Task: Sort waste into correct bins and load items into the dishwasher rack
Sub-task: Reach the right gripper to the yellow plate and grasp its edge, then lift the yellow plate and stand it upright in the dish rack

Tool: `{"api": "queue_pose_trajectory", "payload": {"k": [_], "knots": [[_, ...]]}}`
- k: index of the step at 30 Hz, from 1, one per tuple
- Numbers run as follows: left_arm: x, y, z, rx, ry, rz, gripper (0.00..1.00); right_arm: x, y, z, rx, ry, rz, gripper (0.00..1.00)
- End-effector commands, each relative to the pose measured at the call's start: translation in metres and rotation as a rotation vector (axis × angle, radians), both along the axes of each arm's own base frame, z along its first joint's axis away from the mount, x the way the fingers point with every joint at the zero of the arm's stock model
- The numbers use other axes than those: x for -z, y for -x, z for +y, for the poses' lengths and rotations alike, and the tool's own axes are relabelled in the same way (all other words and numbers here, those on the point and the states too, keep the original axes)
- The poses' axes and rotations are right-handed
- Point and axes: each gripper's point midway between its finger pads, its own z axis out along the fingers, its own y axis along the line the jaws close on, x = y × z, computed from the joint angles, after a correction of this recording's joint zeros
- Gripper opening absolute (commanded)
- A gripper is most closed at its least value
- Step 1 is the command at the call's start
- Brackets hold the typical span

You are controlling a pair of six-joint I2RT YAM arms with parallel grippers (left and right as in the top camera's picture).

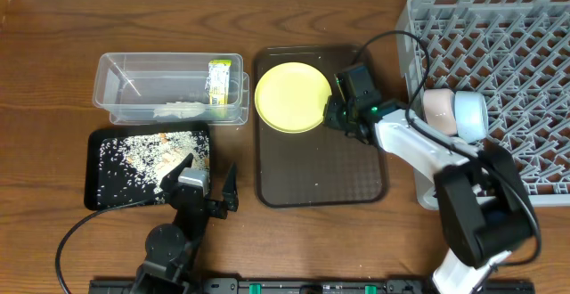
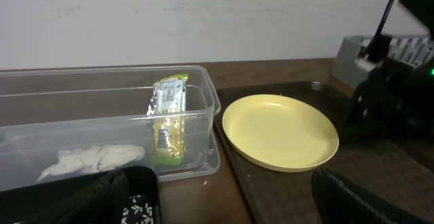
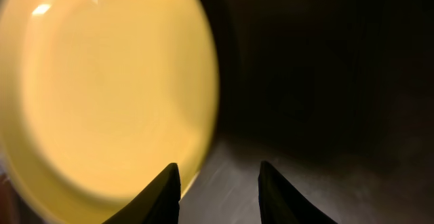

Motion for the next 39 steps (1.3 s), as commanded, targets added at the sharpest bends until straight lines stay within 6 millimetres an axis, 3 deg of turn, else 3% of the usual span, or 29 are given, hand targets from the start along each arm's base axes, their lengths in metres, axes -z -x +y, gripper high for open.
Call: {"api": "queue_pose_trajectory", "payload": {"k": [1,4,10,11,14,16,19,23,26,30,34,39], "knots": [[0.018,-0.001,0.002,-0.008,-0.023,0.036,0.88,0.021,0.002,-0.001,0.066,-0.032,0.063,0.36],[0.018,-0.001,0.002,-0.008,-0.023,0.036,0.88,0.033,0.003,0.005,0.053,-0.045,0.084,0.35],[0.018,-0.001,0.002,-0.008,-0.023,0.036,0.88,0.036,0.003,0.004,0.056,-0.045,0.089,0.07],[0.018,-0.001,0.002,-0.008,-0.023,0.036,0.88,0.031,0.001,0.002,0.06,-0.05,0.081,0.01],[0.018,-0.001,0.002,-0.008,-0.023,0.036,0.88,0.008,-0.006,-0.011,0.065,-0.053,0.042,0.01],[0.018,-0.001,0.002,-0.008,-0.023,0.036,0.88,-0.021,-0.011,-0.025,0.047,-0.042,-0.015,0.01],[0.018,-0.001,0.002,-0.008,-0.023,0.036,0.88,-0.076,-0.015,-0.062,0.055,0.033,-0.136,0.01],[0.018,-0.001,0.002,-0.008,-0.023,0.036,0.88,-0.157,0.001,-0.143,0.207,0.275,-0.311,0.01],[0.018,-0.001,0.002,-0.008,-0.023,0.036,0.88,-0.225,0.033,-0.211,0.371,0.551,-0.45,0.01],[0.018,-0.001,0.002,-0.009,-0.023,0.036,0.88,-0.289,0.081,-0.272,0.519,0.921,-0.513,0.01],[0.018,-0.001,0.002,-0.008,-0.023,0.036,0.88,-0.313,0.112,-0.306,0.597,1.177,-0.438,0.01],[0.018,-0.001,0.002,-0.008,-0.023,0.036,0.88,-0.303,0.115,-0.331,0.649,1.305,-0.306,0.01]]}}
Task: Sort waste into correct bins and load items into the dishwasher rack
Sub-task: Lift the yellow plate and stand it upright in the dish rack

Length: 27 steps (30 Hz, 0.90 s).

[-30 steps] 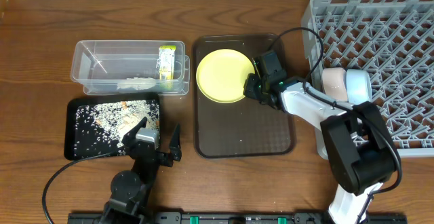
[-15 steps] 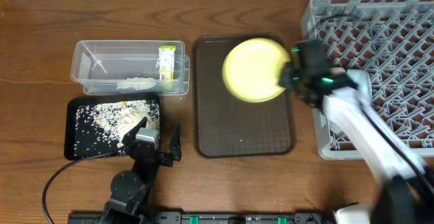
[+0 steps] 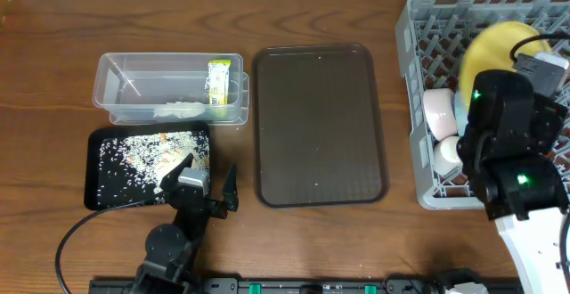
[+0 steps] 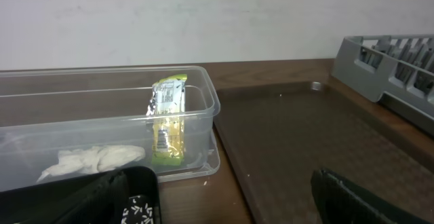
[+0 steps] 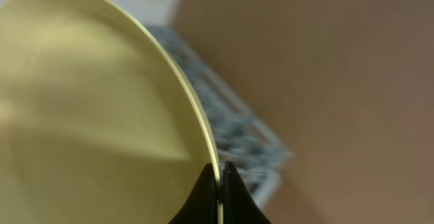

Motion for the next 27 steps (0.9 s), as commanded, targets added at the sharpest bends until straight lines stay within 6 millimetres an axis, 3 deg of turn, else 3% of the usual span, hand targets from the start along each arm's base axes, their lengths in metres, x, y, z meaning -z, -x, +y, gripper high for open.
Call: {"api": "queue_pose_trajectory", "payload": {"k": [1,8,15,21,27], "knots": [[0.018,-0.001,0.002,-0.008,-0.023,0.037,0.88,-0.001,0.012,-0.03,0.175,0.137,0.103,0.01],[0.018,-0.001,0.002,-0.009,-0.023,0.037,0.88,0.036,-0.02,-0.069,0.271,0.196,0.285,0.01],[0.018,-0.001,0.002,-0.008,-0.023,0.037,0.88,0.073,-0.042,-0.09,0.297,0.252,0.468,0.01],[0.018,-0.001,0.002,-0.008,-0.023,0.037,0.88,0.094,-0.065,-0.068,0.184,0.235,0.495,0.01],[0.018,-0.001,0.002,-0.008,-0.023,0.037,0.88,0.102,-0.095,-0.025,-0.026,0.233,0.506,0.08]]}}
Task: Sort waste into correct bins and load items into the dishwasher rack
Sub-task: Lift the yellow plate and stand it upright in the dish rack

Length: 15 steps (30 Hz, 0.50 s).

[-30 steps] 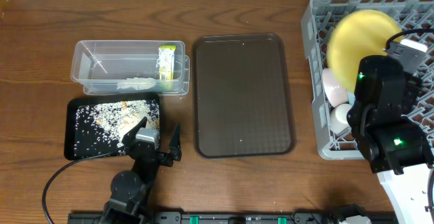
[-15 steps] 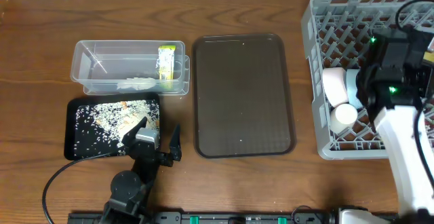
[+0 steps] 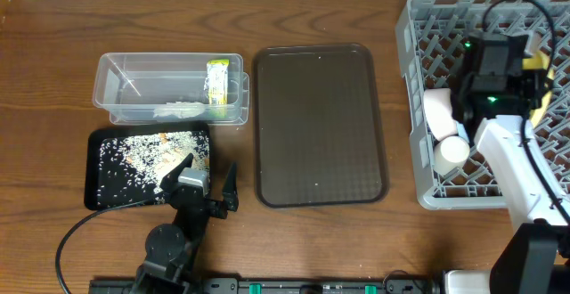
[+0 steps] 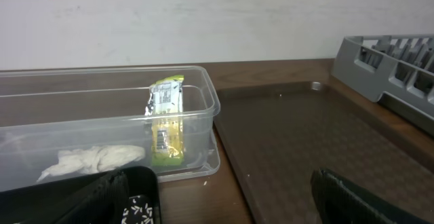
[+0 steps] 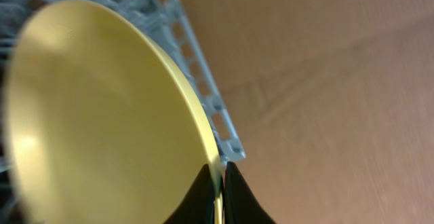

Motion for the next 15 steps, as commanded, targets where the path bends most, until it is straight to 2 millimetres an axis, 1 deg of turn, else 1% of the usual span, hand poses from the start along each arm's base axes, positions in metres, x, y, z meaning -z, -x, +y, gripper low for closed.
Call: {"api": "queue_pose_trajectory", "payload": {"k": [1,2,4,5,6,7,10,13,15], "knots": [[0.018,-0.001,0.002,-0.008,-0.023,0.037,0.88,0.008,-0.019,0.03,-0.139,-0.028,0.052,0.11],[0.018,-0.001,0.002,-0.008,-0.023,0.037,0.88,0.008,-0.022,0.037,-0.164,-0.026,0.062,0.17],[0.018,-0.001,0.002,-0.008,-0.023,0.037,0.88,0.008,-0.025,0.047,-0.196,-0.016,0.08,0.38],[0.018,-0.001,0.002,-0.008,-0.023,0.037,0.88,0.007,-0.027,0.051,-0.21,-0.011,0.084,0.52],[0.018,-0.001,0.002,-0.008,-0.023,0.037,0.88,0.006,-0.028,0.054,-0.218,-0.009,0.081,0.6],[0.018,-0.001,0.002,-0.008,-0.023,0.037,0.89,0.005,-0.029,0.057,-0.223,-0.006,0.074,0.65],[0.018,-0.001,0.002,-0.008,-0.023,0.037,0.88,0.001,-0.029,0.073,-0.257,-0.013,0.058,0.74],[0.018,-0.001,0.002,-0.009,-0.023,0.037,0.88,-0.011,-0.026,0.103,-0.323,-0.044,-0.004,0.83],[0.018,-0.001,0.002,-0.008,-0.023,0.037,0.89,-0.02,-0.022,0.13,-0.419,-0.092,-0.033,0.84]]}}
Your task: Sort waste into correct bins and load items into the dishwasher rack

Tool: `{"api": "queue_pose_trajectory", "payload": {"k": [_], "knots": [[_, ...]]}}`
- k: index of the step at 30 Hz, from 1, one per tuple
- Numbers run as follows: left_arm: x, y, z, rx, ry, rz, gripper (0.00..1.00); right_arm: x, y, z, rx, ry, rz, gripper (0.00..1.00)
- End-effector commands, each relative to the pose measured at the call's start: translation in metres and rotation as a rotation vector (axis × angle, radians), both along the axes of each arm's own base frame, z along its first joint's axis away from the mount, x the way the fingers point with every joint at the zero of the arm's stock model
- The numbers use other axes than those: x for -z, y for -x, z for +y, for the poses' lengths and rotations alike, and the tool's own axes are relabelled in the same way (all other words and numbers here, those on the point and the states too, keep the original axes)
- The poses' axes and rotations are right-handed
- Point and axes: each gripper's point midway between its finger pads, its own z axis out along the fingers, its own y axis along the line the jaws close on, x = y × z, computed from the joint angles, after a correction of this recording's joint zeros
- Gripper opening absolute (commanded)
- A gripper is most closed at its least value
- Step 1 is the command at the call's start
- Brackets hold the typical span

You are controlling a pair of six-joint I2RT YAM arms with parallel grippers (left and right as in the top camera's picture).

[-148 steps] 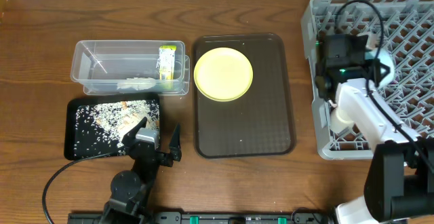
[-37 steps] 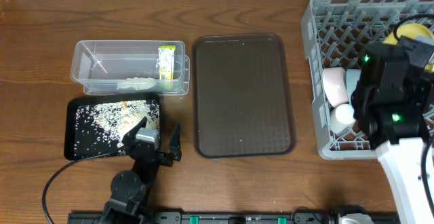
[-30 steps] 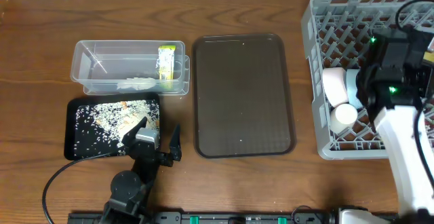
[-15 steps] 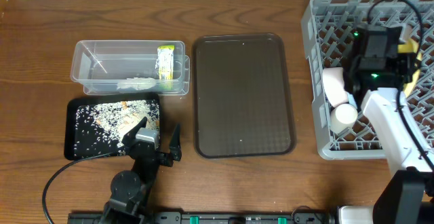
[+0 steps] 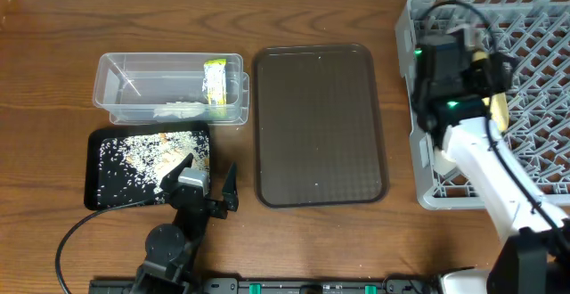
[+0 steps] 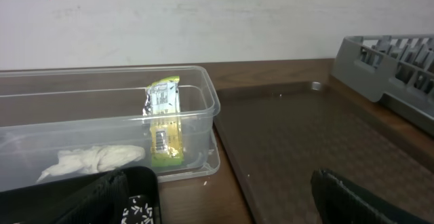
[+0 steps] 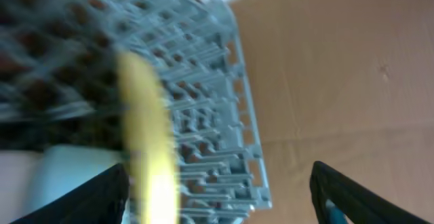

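Observation:
The yellow plate [image 5: 495,107] stands on edge in the grey dishwasher rack [image 5: 534,27]. In the right wrist view the plate [image 7: 146,142] shows edge-on and blurred. My right gripper [image 5: 485,73] is over the rack's left part. It [image 7: 217,183] is open, and the plate stands between its fingers, close to the left one. A pale cup [image 7: 61,176] lies in the rack beside the plate. My left gripper [image 5: 203,196] rests low at the table's front. It [image 6: 220,197] is open with nothing between its fingers.
A brown tray [image 5: 321,125] lies bare mid-table. The clear bin [image 5: 169,89] holds a green wrapper [image 6: 165,119] and a crumpled tissue [image 6: 95,159]. A black tray [image 5: 147,165] with scattered food scraps sits in front of it.
My right gripper was shut on the yellow plate over the rack's right part. Now it is open and further left, and the plate stands on edge in the rack. The left arm is unmoved.
My right gripper stood open at the rim of the yellow plate on the brown tray. Then it was shut on the plate above the rack, with the tray bare. It then held the plate lower in the rack. Now the plate stands there, let go.

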Motion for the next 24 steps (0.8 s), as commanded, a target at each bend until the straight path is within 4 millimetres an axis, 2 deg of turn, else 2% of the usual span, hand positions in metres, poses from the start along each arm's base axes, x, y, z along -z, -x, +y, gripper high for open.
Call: {"api": "queue_pose_trajectory", "payload": {"k": [1,4,6,8,9,10,12,16,18,21,24], "knots": [[0.018,-0.001,0.002,-0.008,-0.023,0.037,0.88,-0.029,0.008,0.045,-0.139,-0.116,-0.106,0.84],[0.018,-0.001,0.002,-0.009,-0.023,0.037,0.88,-0.037,0.024,0.086,-0.279,-0.278,-0.129,0.85],[0.018,-0.001,0.002,-0.009,-0.023,0.037,0.89,-0.035,0.043,0.118,-0.378,-0.46,-0.12,0.85],[0.018,-0.001,0.002,-0.008,-0.023,0.037,0.88,-0.031,0.073,0.161,-0.497,-0.73,-0.064,0.86],[0.018,-0.001,0.002,-0.008,-0.023,0.037,0.88,-0.031,0.084,0.175,-0.536,-0.826,-0.038,0.86],[0.018,-0.001,0.002,-0.009,-0.023,0.037,0.89,-0.034,0.102,0.196,-0.594,-0.974,0.005,0.98],[0.018,-0.001,0.002,-0.008,-0.023,0.037,0.88,-0.044,0.128,0.223,-0.674,-1.175,0.065,0.99],[0.018,-0.001,0.002,-0.008,-0.023,0.037,0.88,-0.067,0.168,0.249,-0.793,-1.404,0.15,0.99],[0.018,-0.001,0.002,-0.008,-0.023,0.037,0.88,-0.076,0.181,0.257,-0.838,-1.475,0.183,0.99],[0.018,-0.001,0.002,-0.008,-0.023,0.037,0.88,-0.071,0.19,0.252,-0.82,-1.475,0.216,0.99],[0.018,-0.001,0.002,-0.008,-0.023,0.037,0.88,-0.068,0.188,0.242,-0.782,-1.443,0.19,0.99]]}}
